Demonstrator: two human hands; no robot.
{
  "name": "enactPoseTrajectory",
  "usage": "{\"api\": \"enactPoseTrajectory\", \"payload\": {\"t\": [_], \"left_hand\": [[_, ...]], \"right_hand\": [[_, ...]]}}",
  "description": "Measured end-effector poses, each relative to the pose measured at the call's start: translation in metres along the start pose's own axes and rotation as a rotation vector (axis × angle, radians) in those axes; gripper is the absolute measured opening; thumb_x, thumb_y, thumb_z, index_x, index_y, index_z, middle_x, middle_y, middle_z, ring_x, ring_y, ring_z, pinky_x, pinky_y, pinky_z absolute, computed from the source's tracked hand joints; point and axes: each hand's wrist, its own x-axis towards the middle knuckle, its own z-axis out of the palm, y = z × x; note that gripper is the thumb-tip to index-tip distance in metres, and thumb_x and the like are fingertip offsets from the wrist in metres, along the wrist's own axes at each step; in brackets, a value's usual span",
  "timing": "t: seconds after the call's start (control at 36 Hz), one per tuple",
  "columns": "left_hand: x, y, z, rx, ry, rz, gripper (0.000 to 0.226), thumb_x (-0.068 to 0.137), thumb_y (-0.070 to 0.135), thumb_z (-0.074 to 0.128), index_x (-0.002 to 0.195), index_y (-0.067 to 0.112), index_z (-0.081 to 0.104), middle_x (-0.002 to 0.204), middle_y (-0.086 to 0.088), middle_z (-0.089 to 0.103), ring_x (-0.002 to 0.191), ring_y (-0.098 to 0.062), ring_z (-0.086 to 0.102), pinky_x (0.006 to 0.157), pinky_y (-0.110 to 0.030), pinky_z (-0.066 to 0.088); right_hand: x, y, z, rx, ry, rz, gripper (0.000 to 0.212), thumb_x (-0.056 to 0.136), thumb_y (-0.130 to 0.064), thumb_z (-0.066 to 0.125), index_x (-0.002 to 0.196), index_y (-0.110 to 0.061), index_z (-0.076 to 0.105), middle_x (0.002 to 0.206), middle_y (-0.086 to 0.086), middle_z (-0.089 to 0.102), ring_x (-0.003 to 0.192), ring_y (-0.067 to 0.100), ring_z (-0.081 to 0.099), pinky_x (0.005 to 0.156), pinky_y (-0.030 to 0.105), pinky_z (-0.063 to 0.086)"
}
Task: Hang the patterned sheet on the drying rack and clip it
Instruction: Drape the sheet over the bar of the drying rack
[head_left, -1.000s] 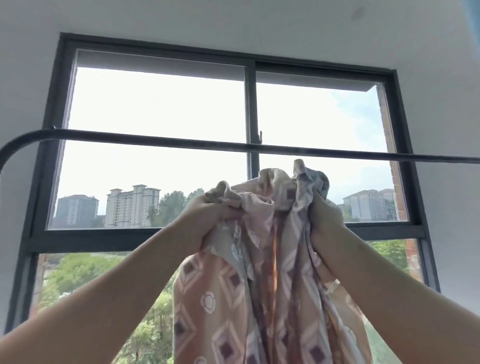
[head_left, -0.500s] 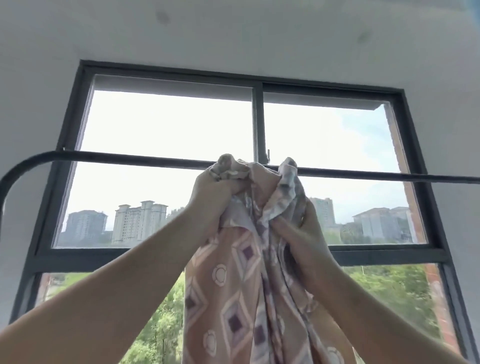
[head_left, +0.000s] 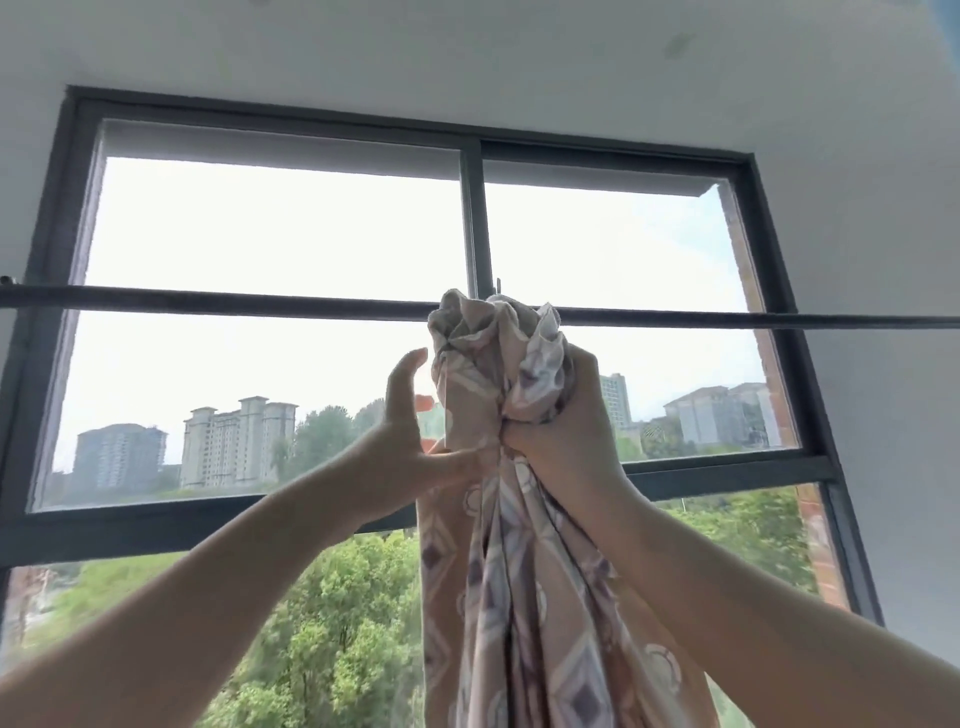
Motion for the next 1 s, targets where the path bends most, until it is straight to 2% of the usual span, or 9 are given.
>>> {"api": "enactPoseTrajectory", "payload": {"t": [0.08,0.17,0.39,0.47,0.53,0.61,0.78,0.86,1.0], "left_hand": [[0.01,-0.002,-0.009,-0.017,0.181,0.073,0.054,0.077,0.019,0.07,0.119,0.039,0.044,0.091,0.008,0.062,0.07,0.0,0.059,0.053,-0.013,0.05],[0.025,0.002,-0.025,-0.074,0.399,0.044,0.007,0.081,0.017,0.067,0.083,0.023,0.065,0.064,0.002,0.059,0.044,-0.002,0.051,0.041,-0.014,0.043],[0.044,0.024,-0.048,-0.638,0.432,-0.029,0.018,0.097,0.015,0.045,0.08,0.016,0.052,0.075,0.002,0.054,0.07,-0.011,0.054,0.059,-0.027,0.05],[0.039,0.027,-0.043,-0.359,0.392,0.04,0.014,0.094,0.035,0.046,0.09,0.022,0.043,0.085,0.003,0.049,0.078,-0.012,0.05,0.065,-0.027,0.045],[0.032,0.019,-0.03,-0.04,0.279,0.105,0.035,0.081,0.046,0.058,0.102,0.025,0.039,0.089,0.011,0.047,0.079,-0.008,0.049,0.064,-0.022,0.041],[0.029,0.008,-0.018,0.203,0.353,0.236,0.053,0.072,0.034,0.075,0.113,0.03,0.042,0.097,0.013,0.046,0.079,-0.006,0.052,0.059,-0.016,0.039],[0.035,0.013,-0.02,-0.102,0.235,0.254,0.049,0.074,-0.001,0.071,0.094,0.038,0.05,0.086,0.004,0.058,0.081,-0.026,0.066,0.064,-0.032,0.056],[0.043,0.018,-0.036,-0.138,0.335,0.257,0.042,0.073,-0.001,0.074,0.086,0.033,0.053,0.084,0.001,0.057,0.071,-0.018,0.06,0.056,-0.021,0.053],[0.048,0.014,-0.052,-0.356,0.574,0.213,0.03,0.081,0.003,0.066,0.089,0.028,0.052,0.094,0.0,0.055,0.092,-0.02,0.059,0.086,-0.034,0.053]], "right_hand": [[0.007,-0.001,0.001,-0.029,0.01,-0.006,0.062,0.068,0.008,0.072,0.109,-0.026,0.04,0.091,-0.013,0.057,0.073,-0.008,0.059,0.054,0.006,0.046],[0.015,0.0,0.003,-0.046,0.028,-0.018,0.062,0.068,0.003,0.074,0.107,-0.032,0.04,0.093,-0.016,0.058,0.082,-0.003,0.058,0.061,0.009,0.05],[0.023,0.012,0.008,-0.089,0.036,-0.048,0.063,0.066,0.006,0.073,0.093,-0.041,0.042,0.094,-0.014,0.06,0.086,0.003,0.061,0.062,0.013,0.051],[0.025,0.013,0.009,-0.093,0.069,-0.059,0.063,0.066,0.005,0.074,0.1,-0.038,0.042,0.095,-0.013,0.06,0.088,0.006,0.061,0.064,0.016,0.052],[0.027,0.013,0.01,-0.11,0.09,-0.069,0.064,0.065,0.004,0.076,0.106,-0.031,0.043,0.096,-0.012,0.06,0.089,0.008,0.061,0.066,0.019,0.052],[0.027,0.014,0.012,-0.126,0.105,-0.063,0.065,0.064,0.003,0.076,0.108,-0.03,0.042,0.094,-0.015,0.058,0.089,0.006,0.06,0.064,0.016,0.051],[0.025,0.012,0.01,-0.137,0.105,-0.02,0.067,0.063,-0.001,0.078,0.109,-0.034,0.041,0.093,-0.02,0.056,0.085,-0.001,0.056,0.063,0.013,0.046],[0.023,0.006,0.009,-0.131,0.055,-0.014,0.066,0.064,-0.004,0.079,0.108,-0.035,0.04,0.091,-0.022,0.055,0.084,-0.005,0.054,0.065,0.013,0.044],[0.023,0.002,0.007,-0.142,0.05,-0.018,0.062,0.068,0.001,0.074,0.109,-0.033,0.042,0.092,-0.02,0.056,0.084,-0.003,0.055,0.062,0.012,0.044]]}}
